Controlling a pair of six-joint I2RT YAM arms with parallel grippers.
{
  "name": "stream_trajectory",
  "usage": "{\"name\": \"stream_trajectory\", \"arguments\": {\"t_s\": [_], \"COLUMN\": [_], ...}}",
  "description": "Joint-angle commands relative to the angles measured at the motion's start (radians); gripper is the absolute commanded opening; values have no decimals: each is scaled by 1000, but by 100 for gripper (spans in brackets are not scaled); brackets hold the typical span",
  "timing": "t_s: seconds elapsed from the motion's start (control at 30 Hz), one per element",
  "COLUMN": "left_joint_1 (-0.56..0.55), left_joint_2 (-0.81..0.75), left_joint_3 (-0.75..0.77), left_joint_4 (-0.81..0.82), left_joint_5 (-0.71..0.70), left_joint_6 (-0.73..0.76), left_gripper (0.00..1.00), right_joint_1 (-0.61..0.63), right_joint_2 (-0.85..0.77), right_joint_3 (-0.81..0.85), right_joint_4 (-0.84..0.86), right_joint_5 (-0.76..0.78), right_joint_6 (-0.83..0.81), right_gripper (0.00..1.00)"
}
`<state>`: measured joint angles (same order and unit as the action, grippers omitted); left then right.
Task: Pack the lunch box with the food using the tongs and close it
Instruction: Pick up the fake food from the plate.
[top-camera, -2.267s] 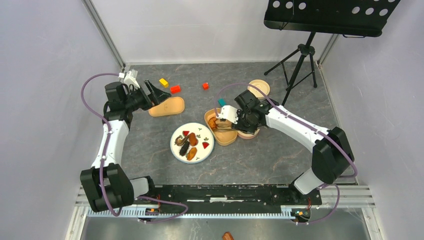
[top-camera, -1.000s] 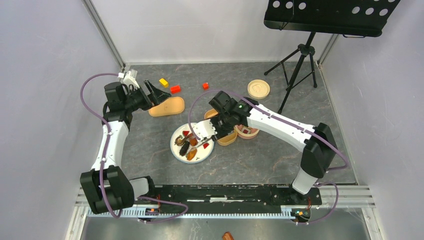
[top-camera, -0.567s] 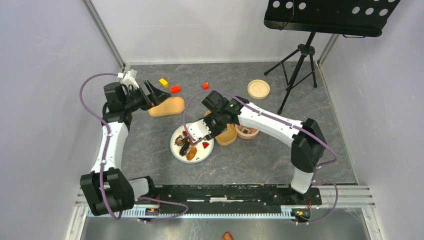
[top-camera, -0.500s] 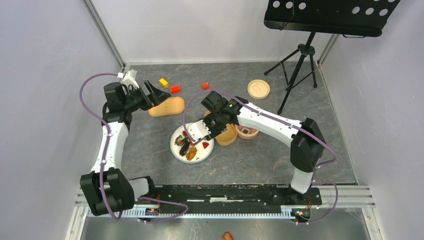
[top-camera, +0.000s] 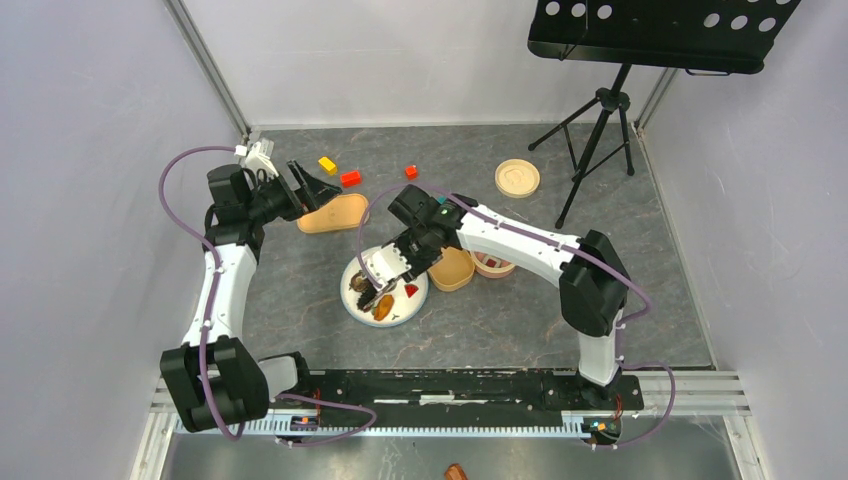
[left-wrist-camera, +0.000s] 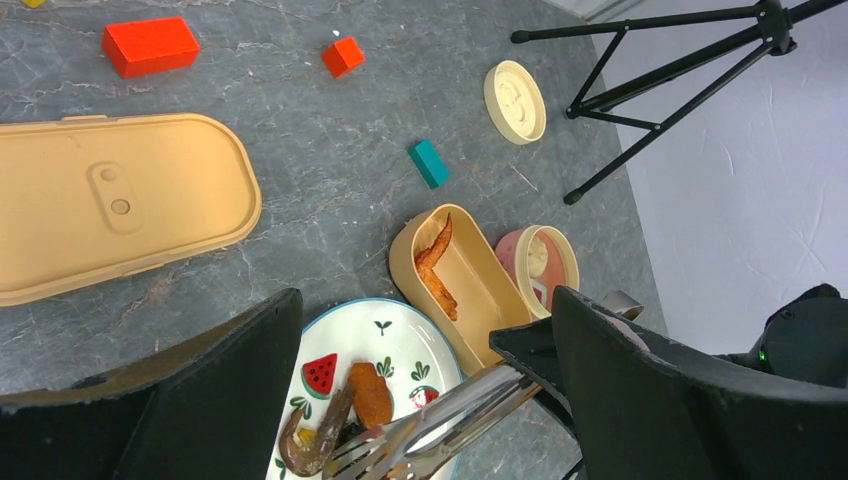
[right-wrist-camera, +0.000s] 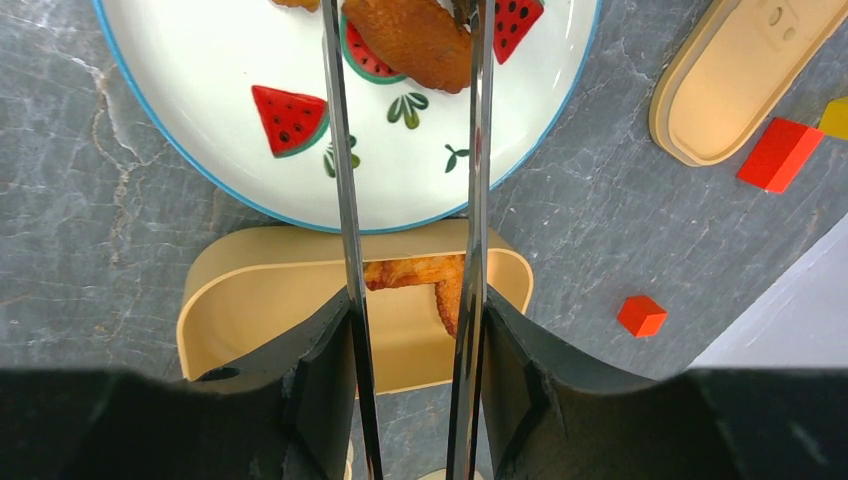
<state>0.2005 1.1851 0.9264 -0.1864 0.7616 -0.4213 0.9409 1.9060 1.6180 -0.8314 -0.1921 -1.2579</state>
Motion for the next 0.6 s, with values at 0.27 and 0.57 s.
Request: {"name": "stream_trajectory", "arguments": {"t_s": [0.27,0.57], "left_joint_1": [-2,-3], "left_joint_2": [-24,-14], "left_joint_3": [-1,0], "left_joint_4": [-6,2], "left_joint_5": [-45,-56], "left_joint_6": [46,29], "left_gripper": [99,99], "right_joint_1": [6,19], "right_joint_2": [34,46], "right_joint_3": [89,116], "right_joint_4": [-24,-127], "right_joint_5": [30,33], "right_joint_6": [-85,-151], "right_gripper": [48,48]}}
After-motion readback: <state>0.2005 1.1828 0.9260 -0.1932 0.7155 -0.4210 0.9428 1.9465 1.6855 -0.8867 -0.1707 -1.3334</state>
